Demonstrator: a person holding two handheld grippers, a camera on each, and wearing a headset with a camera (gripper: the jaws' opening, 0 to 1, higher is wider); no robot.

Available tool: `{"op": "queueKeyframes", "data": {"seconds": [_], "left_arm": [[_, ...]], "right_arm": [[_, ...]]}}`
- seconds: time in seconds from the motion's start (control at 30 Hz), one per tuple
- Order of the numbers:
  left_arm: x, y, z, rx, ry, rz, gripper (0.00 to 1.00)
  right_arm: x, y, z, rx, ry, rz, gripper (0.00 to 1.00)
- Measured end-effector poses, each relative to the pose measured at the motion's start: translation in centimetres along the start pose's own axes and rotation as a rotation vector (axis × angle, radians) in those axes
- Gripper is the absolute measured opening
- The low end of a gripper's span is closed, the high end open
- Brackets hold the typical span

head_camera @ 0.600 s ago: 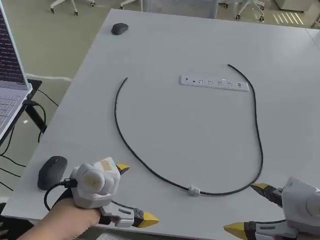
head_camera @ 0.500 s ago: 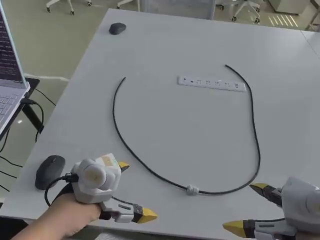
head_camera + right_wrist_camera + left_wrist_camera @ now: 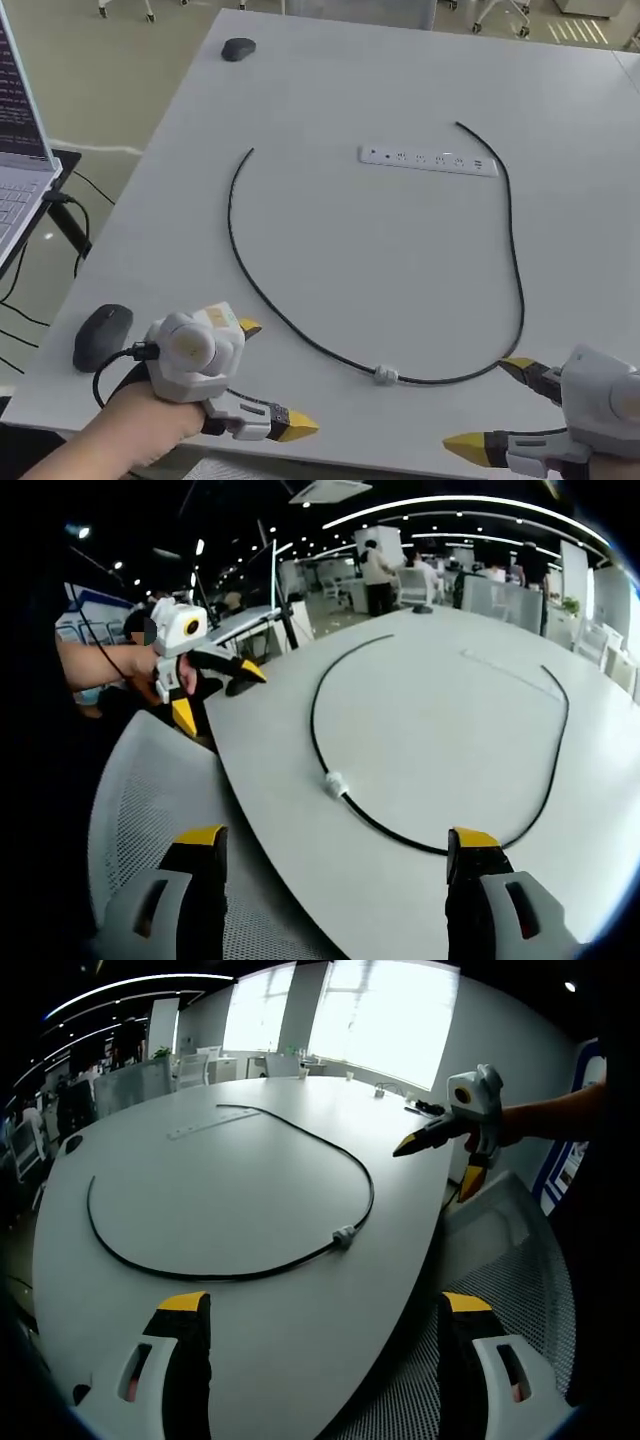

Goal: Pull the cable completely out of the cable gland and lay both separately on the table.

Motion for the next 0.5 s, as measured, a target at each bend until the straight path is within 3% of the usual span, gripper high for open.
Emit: {"op": "queueKeyframes", "data": {"seconds": [0.5], "left_arm": [[-0.2, 0.3, 0.3, -0.003, 0.006, -0.009, 0.92]], "right_arm": [[0.2, 2.0, 1.1, -0.009, 0.034, -0.037, 0.88]]}}
Point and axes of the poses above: the centre of the closed fingertips' face, and the gripper's own axes: z roughly forward along the fingers, x roughly to its left, y roughly out of its top, the point moved 2 cm from there along -z, roughly backward along the fingers, and after that the axes turned 2 degrees about x, right-handed, at the moved point
